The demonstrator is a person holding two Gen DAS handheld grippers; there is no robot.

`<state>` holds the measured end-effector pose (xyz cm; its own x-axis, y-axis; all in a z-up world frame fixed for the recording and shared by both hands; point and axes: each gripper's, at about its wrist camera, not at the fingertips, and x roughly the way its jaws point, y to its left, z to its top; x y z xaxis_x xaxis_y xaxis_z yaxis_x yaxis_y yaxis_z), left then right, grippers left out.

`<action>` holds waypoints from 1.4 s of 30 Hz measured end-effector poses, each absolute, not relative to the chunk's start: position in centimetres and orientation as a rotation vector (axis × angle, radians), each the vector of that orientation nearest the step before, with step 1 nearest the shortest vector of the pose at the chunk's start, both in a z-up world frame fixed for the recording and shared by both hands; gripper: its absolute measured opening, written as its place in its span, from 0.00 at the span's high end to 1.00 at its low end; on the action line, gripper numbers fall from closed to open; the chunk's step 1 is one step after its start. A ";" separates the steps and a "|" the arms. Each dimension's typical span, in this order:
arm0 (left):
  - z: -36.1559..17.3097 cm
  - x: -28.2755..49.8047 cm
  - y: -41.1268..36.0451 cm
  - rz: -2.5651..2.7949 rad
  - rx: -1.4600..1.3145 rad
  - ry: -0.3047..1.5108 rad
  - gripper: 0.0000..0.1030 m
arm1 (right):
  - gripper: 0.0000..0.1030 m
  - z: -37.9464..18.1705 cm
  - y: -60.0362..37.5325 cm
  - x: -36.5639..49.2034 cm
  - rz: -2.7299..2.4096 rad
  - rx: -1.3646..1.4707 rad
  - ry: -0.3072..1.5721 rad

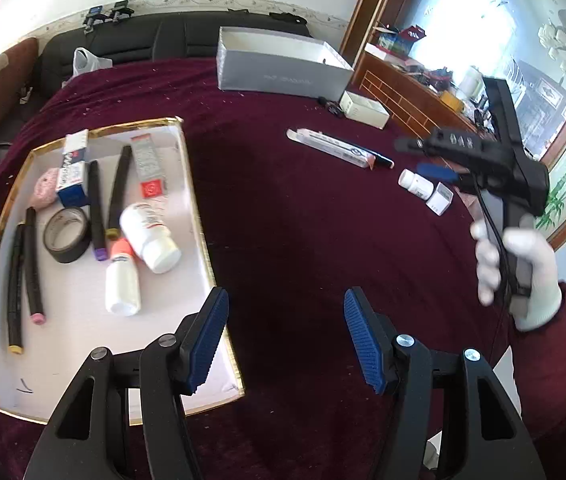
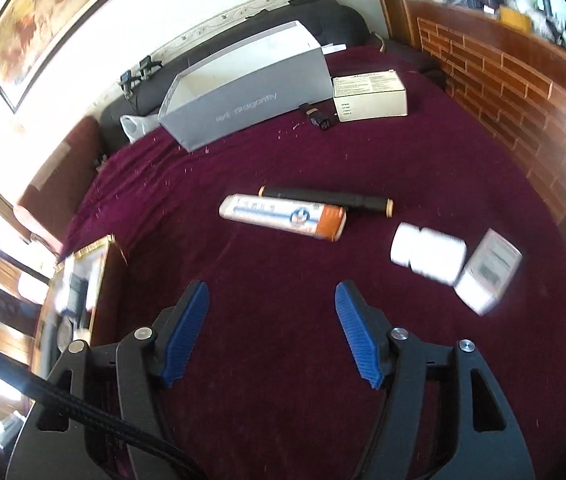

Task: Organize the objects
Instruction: 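Move both tools back toward the white ointment tube and black marker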

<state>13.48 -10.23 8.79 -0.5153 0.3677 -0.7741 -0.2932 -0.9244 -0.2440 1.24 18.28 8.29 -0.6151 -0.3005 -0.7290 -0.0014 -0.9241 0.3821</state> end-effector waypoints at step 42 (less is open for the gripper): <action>6.5 10.3 -11.4 2.410 -1.383 -0.276 0.47 | 0.24 1.9 13.8 -8.0 -1.899 1.558 -0.544</action>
